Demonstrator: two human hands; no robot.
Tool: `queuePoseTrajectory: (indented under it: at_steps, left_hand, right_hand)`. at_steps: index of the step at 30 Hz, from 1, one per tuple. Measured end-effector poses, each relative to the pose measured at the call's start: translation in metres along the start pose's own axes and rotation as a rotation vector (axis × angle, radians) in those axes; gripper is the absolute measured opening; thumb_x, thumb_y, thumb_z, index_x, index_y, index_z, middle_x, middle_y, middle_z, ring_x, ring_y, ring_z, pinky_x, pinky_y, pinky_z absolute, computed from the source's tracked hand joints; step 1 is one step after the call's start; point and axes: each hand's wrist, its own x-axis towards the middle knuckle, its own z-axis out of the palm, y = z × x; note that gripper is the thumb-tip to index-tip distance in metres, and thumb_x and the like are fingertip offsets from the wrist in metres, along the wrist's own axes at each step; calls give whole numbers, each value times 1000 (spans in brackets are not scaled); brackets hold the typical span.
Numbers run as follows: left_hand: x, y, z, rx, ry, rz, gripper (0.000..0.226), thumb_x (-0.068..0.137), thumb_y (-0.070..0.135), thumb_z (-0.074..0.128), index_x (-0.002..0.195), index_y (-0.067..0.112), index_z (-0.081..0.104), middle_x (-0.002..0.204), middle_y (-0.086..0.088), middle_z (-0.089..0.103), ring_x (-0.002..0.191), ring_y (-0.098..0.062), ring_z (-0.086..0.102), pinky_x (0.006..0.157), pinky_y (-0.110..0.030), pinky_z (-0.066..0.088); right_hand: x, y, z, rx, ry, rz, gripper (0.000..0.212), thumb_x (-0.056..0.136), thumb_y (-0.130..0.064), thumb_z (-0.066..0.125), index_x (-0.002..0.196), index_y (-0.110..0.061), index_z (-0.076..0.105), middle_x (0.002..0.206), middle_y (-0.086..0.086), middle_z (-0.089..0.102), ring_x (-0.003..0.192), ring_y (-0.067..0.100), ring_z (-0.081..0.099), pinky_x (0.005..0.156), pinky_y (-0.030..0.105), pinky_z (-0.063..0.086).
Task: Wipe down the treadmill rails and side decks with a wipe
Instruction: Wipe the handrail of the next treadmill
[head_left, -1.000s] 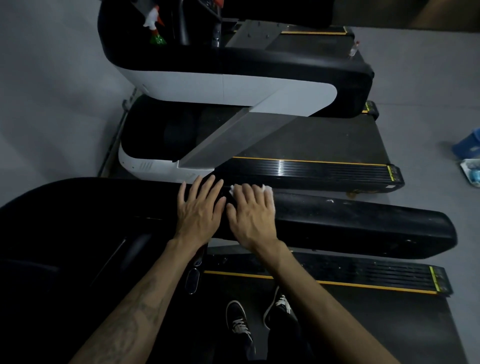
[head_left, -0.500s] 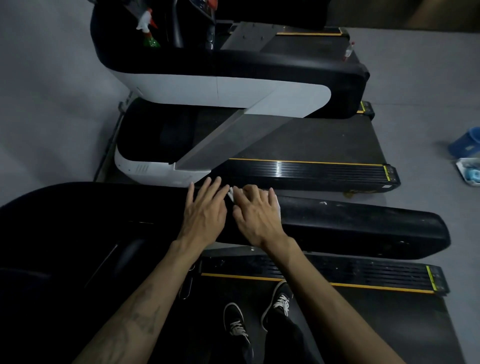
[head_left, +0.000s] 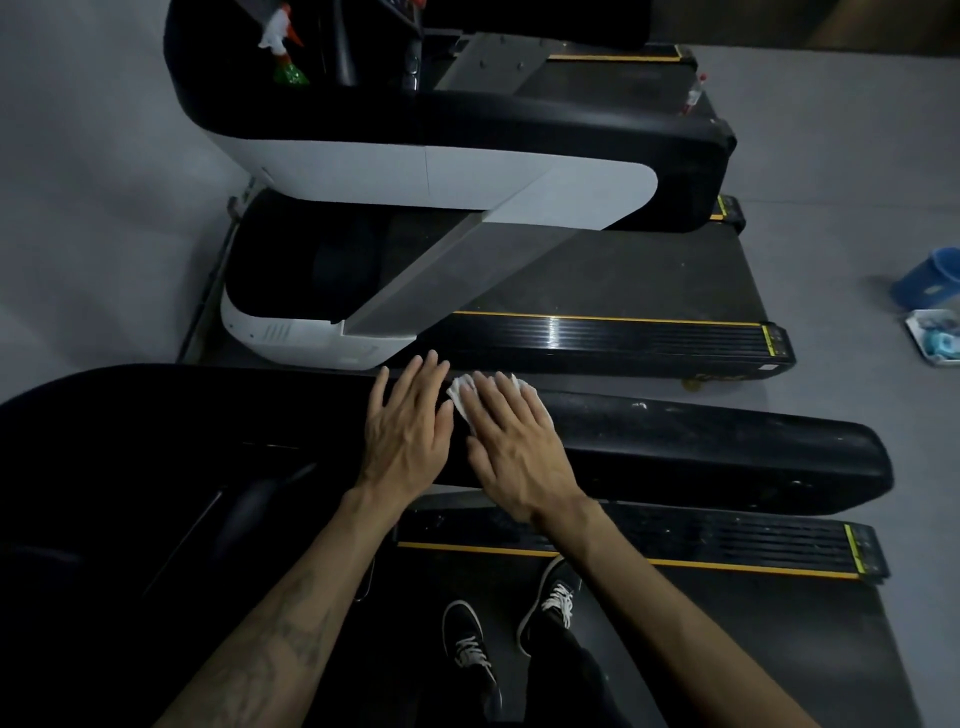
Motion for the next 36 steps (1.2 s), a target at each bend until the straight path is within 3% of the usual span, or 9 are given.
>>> queuePoseTrajectory:
  at_steps: [4, 8, 12, 18, 22, 26, 32, 36]
  left_hand:
    - [0, 1, 0, 5, 1, 6, 47, 106, 32, 34, 144, 10, 52, 156, -11, 49, 148, -23, 40, 124, -52, 24]
    - [0, -1, -3, -12, -18, 38, 39, 107, 31, 34, 137, 18, 56, 154, -6, 51, 149, -22, 39, 125, -51, 20]
    - [0, -1, -4, 0, -36, 43, 41, 107, 34, 34, 138, 19, 58, 153, -4, 52, 149, -22, 39, 125, -52, 19]
    - [0, 4, -3, 71, -26, 38, 45, 106, 38, 34, 138, 18, 59, 151, -5, 54, 147, -26, 41, 123, -54, 22]
    - [0, 4, -3, 89, -23, 42, 47, 106, 39, 35, 141, 19, 58, 152, -4, 53, 148, -25, 41, 124, -53, 20]
    - [0, 3, -4, 85, -34, 41, 47, 107, 39, 35, 142, 18, 58, 152, -4, 53, 148, -25, 40, 124, -54, 20]
    - [1, 6, -2, 100, -23, 15, 46, 106, 39, 34, 138, 18, 60, 149, -4, 56, 147, -26, 42, 123, -54, 21]
    - [1, 6, -2, 94, -9, 20, 46, 106, 39, 36, 138, 18, 61, 149, -4, 57, 146, -26, 44, 122, -54, 23]
  right_hand:
    - [23, 8, -10, 38, -57, 78, 73, 100, -52, 3, 163, -23, 24, 165, 1, 36, 153, 21, 28, 126, 40, 13]
    - [28, 16, -15, 29, -89, 111, 61, 106, -51, 14, 159, -27, 34, 156, -3, 46, 142, 21, 42, 116, 38, 27]
    - [20, 17, -19, -5, -69, 169, 79, 95, -55, -2, 153, -25, 42, 151, -2, 51, 138, 21, 45, 115, 39, 29]
    - [13, -3, -6, 54, 70, 191, 54, 104, -40, 23, 149, -22, 45, 144, 1, 55, 134, 22, 46, 121, 45, 23]
    - [28, 19, -14, 58, -21, 155, 50, 110, -41, 24, 155, -29, 42, 148, -2, 55, 137, 20, 48, 119, 39, 25]
    - [16, 27, -14, -6, 35, 250, 60, 105, -50, 11, 144, -28, 52, 136, -2, 63, 126, 20, 56, 112, 39, 33]
    - [5, 1, -4, 10, 143, 229, 55, 104, -43, 23, 147, -21, 48, 139, 1, 57, 131, 24, 48, 119, 48, 27]
    - [15, 7, -4, 39, 80, 196, 61, 103, -46, 16, 155, -25, 43, 151, 2, 52, 144, 27, 41, 124, 51, 20]
